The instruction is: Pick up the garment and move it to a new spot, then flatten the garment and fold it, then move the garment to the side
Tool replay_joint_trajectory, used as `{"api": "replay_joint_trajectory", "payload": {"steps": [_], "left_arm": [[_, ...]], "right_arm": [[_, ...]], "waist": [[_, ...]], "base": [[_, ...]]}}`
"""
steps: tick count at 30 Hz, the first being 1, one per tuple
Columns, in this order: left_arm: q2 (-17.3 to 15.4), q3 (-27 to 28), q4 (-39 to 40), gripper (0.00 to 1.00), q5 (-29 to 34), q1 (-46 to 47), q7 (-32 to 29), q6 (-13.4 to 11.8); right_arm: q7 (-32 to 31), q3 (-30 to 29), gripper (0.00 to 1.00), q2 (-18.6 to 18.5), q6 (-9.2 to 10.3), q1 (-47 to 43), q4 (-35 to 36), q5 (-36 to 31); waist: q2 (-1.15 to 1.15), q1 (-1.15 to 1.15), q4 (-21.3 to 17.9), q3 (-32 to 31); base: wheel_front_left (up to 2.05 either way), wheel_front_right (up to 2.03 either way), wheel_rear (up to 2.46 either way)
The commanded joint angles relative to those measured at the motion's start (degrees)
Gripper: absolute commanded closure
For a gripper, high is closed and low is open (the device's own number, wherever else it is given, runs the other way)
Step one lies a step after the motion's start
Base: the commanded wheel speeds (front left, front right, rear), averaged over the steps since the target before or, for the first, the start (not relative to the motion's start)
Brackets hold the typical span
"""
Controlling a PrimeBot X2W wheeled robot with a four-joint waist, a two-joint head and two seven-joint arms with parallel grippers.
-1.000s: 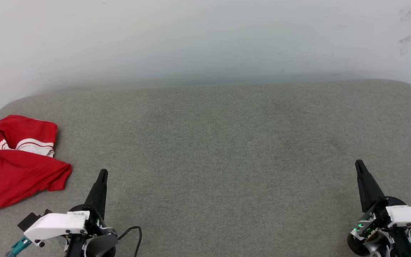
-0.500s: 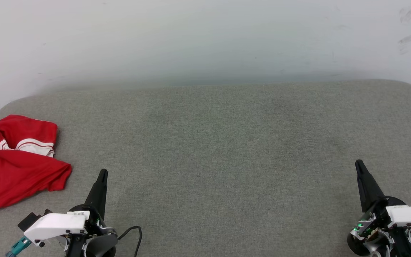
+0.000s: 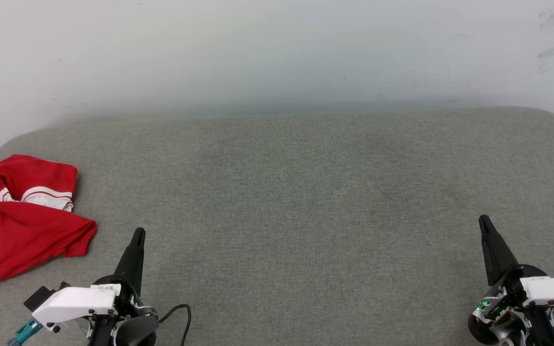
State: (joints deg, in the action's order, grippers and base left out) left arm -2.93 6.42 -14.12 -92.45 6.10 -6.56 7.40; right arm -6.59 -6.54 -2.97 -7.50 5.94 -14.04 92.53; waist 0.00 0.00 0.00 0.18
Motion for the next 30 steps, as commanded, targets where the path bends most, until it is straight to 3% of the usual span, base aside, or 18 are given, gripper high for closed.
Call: {"api": "replay_joint_trajectory", "payload": {"steps": [1, 4, 5, 23, 30], "left_arm": [[0.06, 0.15, 0.0, 1.0, 0.08, 0.31, -0.09, 0.18], [0.07, 0.15, 0.0, 1.0, 0.08, 0.31, -0.09, 0.18], [0.0, 0.02, 0.0, 0.0, 0.0, 0.0, 0.0, 0.0], [0.14, 0.47, -0.15, 0.0, 4.62, -3.09, 4.14, 0.0], [0.13, 2.15, 0.14, 0.0, 9.41, -3.63, 5.91, 0.02]], "right_arm": [[-0.03, 0.01, 1.0, 0.14, 0.02, 0.55, -0.03, -0.25], [-0.03, 0.02, 1.0, 0.14, 0.02, 0.55, -0.03, -0.25], [0.0, -0.01, 0.0, 0.0, 0.0, 0.0, 0.0, 0.0], [4.08, 1.94, 0.0, 0.05, 0.01, -2.53, -0.29, -3.4], [5.85, 1.38, 0.0, 0.05, 0.01, -2.56, 0.03, -9.59]], "waist": [[0.0, 0.0, 0.0, 0.0], [0.0, 0.0, 0.0, 0.0], [0.0, 0.0, 0.0, 0.0], [0.0, 0.0, 0.06, 0.11], [0.0, 0.0, 0.06, 0.14]], "base": [[0.0, 0.0, 0.0], [0.0, 0.0, 0.0], [0.0, 0.0, 0.0], [0.0, 0.0, 0.0], [0.0, 0.0, 0.0]]}}
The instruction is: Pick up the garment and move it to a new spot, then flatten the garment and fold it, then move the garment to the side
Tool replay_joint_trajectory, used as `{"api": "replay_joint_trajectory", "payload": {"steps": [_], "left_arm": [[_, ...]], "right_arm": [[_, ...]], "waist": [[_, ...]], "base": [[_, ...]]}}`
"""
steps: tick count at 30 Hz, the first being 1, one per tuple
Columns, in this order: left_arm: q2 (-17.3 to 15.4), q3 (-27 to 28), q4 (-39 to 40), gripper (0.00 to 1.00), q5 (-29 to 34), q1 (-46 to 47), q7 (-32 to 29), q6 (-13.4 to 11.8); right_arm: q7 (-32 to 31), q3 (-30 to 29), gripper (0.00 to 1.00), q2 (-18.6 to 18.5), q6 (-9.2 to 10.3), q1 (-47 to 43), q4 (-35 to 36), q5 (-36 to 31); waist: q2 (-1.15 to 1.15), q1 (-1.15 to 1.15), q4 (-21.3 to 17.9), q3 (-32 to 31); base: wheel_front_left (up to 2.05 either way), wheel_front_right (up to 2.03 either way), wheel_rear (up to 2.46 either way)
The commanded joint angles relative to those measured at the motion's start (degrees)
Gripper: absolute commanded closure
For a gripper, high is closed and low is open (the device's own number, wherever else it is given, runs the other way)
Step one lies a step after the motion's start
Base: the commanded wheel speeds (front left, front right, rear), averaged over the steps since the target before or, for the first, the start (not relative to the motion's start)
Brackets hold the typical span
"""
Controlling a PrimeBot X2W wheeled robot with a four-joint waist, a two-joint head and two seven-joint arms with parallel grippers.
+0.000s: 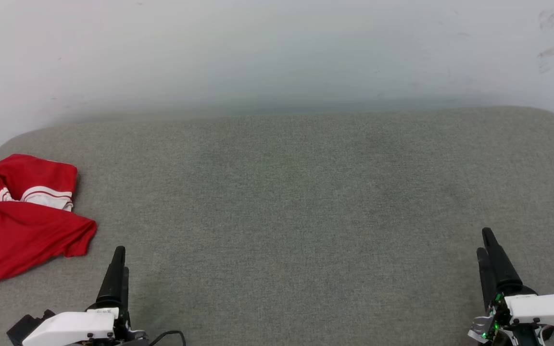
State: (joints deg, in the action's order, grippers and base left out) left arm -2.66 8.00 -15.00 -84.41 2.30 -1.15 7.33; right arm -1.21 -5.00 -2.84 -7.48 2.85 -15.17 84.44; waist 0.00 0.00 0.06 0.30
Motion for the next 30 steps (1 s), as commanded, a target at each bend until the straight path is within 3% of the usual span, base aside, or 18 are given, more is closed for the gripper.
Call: {"api": "replay_joint_trajectory", "payload": {"steps": [1, 9, 15, 30], "left_arm": [[-0.14, 0.93, 1.18, 0.0, 2.37, 0.14, 0.73, 0.09], [-0.16, 4.49, 2.94, 0.0, 9.49, -0.03, 2.57, 0.1], [-0.17, 5.8, 7.3, 0.0, 19.19, 0.0, 3.85, -0.83], [-0.42, -5.13, 19.32, 0.0, 44.96, -2.37, 6.73, -9.02]], "right_arm": [[0.72, -0.36, 0.0, -0.08, -0.01, 0.49, 1.14, -2.83], [2.55, -1.41, 0.0, -0.09, -0.01, 1.0, 3.97, -15.89], [3.88, -0.37, 0.0, -0.09, -0.01, 1.08, 8.39, -27.95], [6.78, 2.65, 0.0, -0.09, -0.01, 0.91, 14.69, -50.95]], "waist": [[0.0, 0.0, -0.01, 0.02], [0.0, 0.0, 0.0, 0.05], [0.0, 0.0, 0.05, 0.25], [0.0, 0.0, 0.18, 0.93]], "base": [[0.0, 0.0, 0.0], [0.0, 0.0, 0.0], [0.0, 0.0, 0.0], [0.0, 0.0, 0.0]]}}
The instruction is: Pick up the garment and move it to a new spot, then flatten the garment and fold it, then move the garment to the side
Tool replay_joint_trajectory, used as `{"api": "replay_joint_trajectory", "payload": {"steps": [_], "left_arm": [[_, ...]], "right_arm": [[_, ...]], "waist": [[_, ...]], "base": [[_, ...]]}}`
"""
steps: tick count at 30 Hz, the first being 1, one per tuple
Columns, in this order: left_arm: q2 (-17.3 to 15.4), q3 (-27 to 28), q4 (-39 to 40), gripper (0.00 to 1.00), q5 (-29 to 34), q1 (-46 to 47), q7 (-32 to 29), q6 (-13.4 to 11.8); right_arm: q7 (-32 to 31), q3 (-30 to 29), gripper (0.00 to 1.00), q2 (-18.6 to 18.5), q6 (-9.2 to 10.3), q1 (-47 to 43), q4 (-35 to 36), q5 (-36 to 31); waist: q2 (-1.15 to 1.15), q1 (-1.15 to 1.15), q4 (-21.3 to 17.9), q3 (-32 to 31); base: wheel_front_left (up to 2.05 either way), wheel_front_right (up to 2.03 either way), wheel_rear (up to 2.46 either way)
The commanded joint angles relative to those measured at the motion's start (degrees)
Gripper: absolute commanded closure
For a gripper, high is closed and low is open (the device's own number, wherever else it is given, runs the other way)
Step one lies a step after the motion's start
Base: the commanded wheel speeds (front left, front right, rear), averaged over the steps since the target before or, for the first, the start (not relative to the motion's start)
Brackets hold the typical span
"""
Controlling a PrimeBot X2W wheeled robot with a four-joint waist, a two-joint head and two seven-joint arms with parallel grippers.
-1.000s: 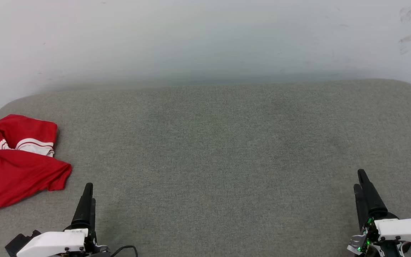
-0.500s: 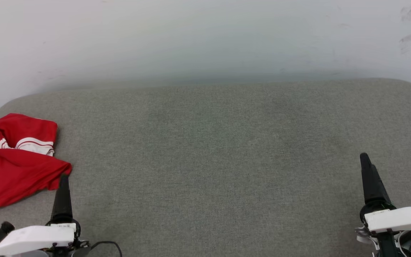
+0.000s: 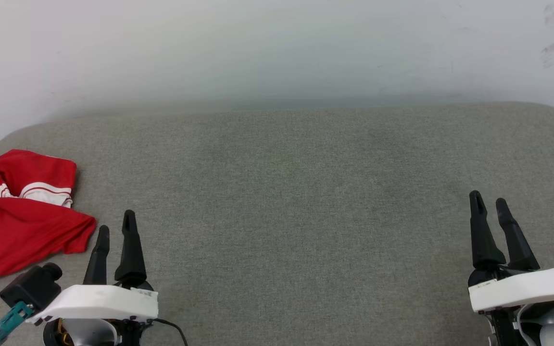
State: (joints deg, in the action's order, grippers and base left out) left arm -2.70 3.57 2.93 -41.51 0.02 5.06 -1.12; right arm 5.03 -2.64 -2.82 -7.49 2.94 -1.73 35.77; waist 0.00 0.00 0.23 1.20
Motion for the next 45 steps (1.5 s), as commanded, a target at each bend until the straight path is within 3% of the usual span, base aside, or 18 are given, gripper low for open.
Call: {"api": "replay_joint_trajectory", "payload": {"steps": [1, 9, 12, 18, 34, 41, 45], "left_arm": [[-0.76, -1.53, 1.68, 0.0, 3.28, -0.19, 0.72, -1.05], [-5.09, -9.35, 3.46, 0.0, 11.14, -0.06, 1.92, -6.73], [-6.91, -13.31, 3.55, 0.0, 13.15, 0.05, 2.4, -10.81], [-10.31, -19.46, 4.06, 0.0, 15.59, 1.0, 3.4, -15.77], [-15.99, -30.96, 4.1, 0.0, 23.61, 2.73, 5.62, -23.03], [-15.0, -29.98, 5.58, 0.0, 23.5, 1.72, 6.51, -23.43], [-12.67, -25.71, 6.5, 0.0, 21.29, -0.12, 7.03, -18.82]], "right_arm": [[0.75, 0.43, 0.0, -0.11, 0.0, 0.82, 1.42, -3.55], [1.88, 1.23, 0.0, -0.11, 0.0, 0.51, 1.97, -11.03], [2.41, 1.5, 0.0, -0.11, 0.0, 0.45, 2.04, -13.96], [3.34, 1.99, 0.0, -0.1, 0.0, 0.22, 2.55, -19.04], [5.66, 3.09, 0.0, -0.1, 0.0, -0.36, 2.69, -29.47], [6.54, 2.85, 0.0, -0.09, 0.0, -0.83, 3.83, -28.79], [7.04, 2.61, 0.0, -0.09, 0.0, -1.29, 3.41, -27.51]], "waist": [[0.0, 0.0, 0.01, 0.07], [0.0, 0.0, 0.01, 0.22], [0.0, 0.0, -0.06, 0.26], [0.0, 0.0, -0.18, 0.34], [0.0, 0.0, -0.31, -0.06], [0.0, 0.0, -0.14, 0.03], [0.0, 0.0, 0.0, 0.06]], "base": [[0.0, 0.0, 0.0], [0.0, 0.0, 0.0], [0.0, 0.0, 0.0], [0.0, 0.0, 0.0], [0.0, 0.0, 0.0], [0.0, 0.0, 0.0], [0.0, 0.0, 0.0]]}}
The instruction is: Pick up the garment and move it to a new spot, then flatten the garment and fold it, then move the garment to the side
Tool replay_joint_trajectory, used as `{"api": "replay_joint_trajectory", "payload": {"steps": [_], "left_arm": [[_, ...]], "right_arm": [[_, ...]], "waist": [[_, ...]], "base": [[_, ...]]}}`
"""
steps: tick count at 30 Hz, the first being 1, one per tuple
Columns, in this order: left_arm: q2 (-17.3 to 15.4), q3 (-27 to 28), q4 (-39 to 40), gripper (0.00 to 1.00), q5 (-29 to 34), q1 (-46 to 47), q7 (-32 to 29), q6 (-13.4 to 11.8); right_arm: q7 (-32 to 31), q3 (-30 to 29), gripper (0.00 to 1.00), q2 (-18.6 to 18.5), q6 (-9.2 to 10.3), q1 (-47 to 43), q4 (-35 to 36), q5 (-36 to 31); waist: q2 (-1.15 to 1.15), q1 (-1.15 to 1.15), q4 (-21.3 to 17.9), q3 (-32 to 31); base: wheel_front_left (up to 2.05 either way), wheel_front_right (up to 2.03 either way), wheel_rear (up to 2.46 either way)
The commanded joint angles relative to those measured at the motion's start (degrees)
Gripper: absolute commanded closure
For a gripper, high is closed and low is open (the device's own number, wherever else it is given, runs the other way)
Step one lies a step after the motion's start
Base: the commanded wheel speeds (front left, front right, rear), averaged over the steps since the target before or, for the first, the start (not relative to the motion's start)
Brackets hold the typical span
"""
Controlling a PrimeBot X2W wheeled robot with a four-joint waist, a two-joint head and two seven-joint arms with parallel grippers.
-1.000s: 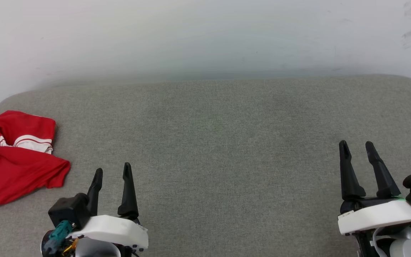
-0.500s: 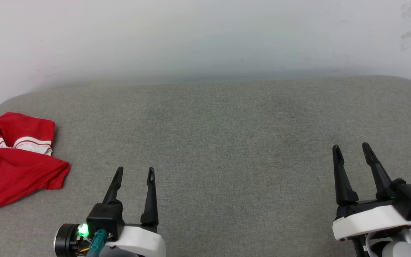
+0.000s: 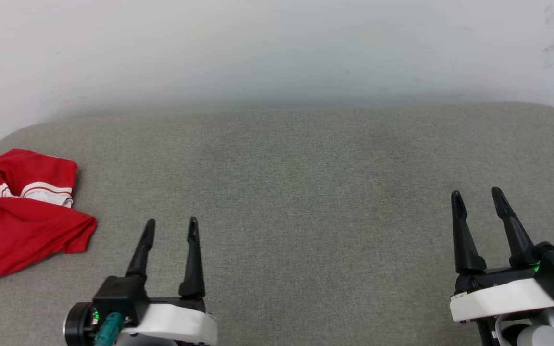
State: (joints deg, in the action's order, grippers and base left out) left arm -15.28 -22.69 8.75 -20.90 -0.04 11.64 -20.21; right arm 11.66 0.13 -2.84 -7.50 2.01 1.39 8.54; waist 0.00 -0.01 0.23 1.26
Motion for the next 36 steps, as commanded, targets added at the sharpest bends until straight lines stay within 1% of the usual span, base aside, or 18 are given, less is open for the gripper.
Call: {"api": "replay_joint_trajectory", "payload": {"steps": [1, 8, 12, 18, 19, 21, 26, 30, 36], "left_arm": [[0.55, 1.77, 0.75, 0.0, 1.06, -0.62, 0.53, 1.62], [5.12, 8.76, -0.3, 0.0, 4.27, -3.66, 1.36, 11.03], [7.84, 12.62, -2.1, 0.0, 6.27, -4.85, 1.86, 16.08], [9.99, 16.59, -3.92, 0.0, 9.79, -5.62, 2.46, 23.47], [10.24, 17.13, -4.05, 0.0, 10.37, -5.77, 2.58, 24.23], [10.89, 18.17, -4.13, 0.0, 11.37, -6.07, 2.75, 25.31], [11.69, 19.17, -4.95, 0.0, 13.8, -6.54, 3.3, 26.71], [12.04, 19.06, -4.77, 0.0, 15.67, -6.4, 3.71, 27.26], [12.23, 19.7, -4.76, 0.0, 15.45, -6.27, 3.59, 27.57]], "right_arm": [[0.51, -0.33, 0.0, -0.07, 0.02, -0.52, 0.06, -0.06], [1.34, -0.78, 0.0, -0.06, 0.02, -0.67, -1.64, 1.8], [1.76, -0.82, 0.0, -0.06, 0.02, -0.9, -2.93, 1.36], [2.43, -0.34, 0.0, -0.05, 0.02, -1.21, -5.95, 0.21], [2.54, -0.29, 0.0, -0.06, 0.02, -1.05, -6.25, -0.11], [2.72, -0.18, 0.0, -0.06, 0.02, -0.86, -6.77, -0.42], [3.22, 0.11, 0.0, -0.06, 0.02, -0.56, -7.22, -1.95], [3.63, 0.11, 0.0, -0.05, 0.02, -0.7, -7.43, -2.53], [3.56, 0.29, 0.0, -0.05, 0.02, -1.61, -7.27, -2.15]], "waist": [[0.0, 0.01, 0.02, 0.0], [0.0, 0.01, -0.14, 0.01], [0.0, 0.01, -0.31, 0.02], [0.0, 0.01, -0.49, -0.1], [0.0, 0.01, -0.5, -0.12], [0.0, 0.01, -0.51, -0.18], [0.0, 0.01, -0.44, -0.27], [0.0, 0.01, -0.12, -0.34], [0.0, 0.01, 2.13, -0.57]], "base": [[0.0, 0.0, 0.0], [0.0, 0.0, 0.0], [0.0, 0.0, 0.0], [0.0, 0.0, 0.0], [0.0, 0.0, 0.0], [0.0, 0.0, 0.0], [0.0, 0.0, 0.0], [0.0, 0.0, 0.0], [0.0, 0.0, 0.0]]}}
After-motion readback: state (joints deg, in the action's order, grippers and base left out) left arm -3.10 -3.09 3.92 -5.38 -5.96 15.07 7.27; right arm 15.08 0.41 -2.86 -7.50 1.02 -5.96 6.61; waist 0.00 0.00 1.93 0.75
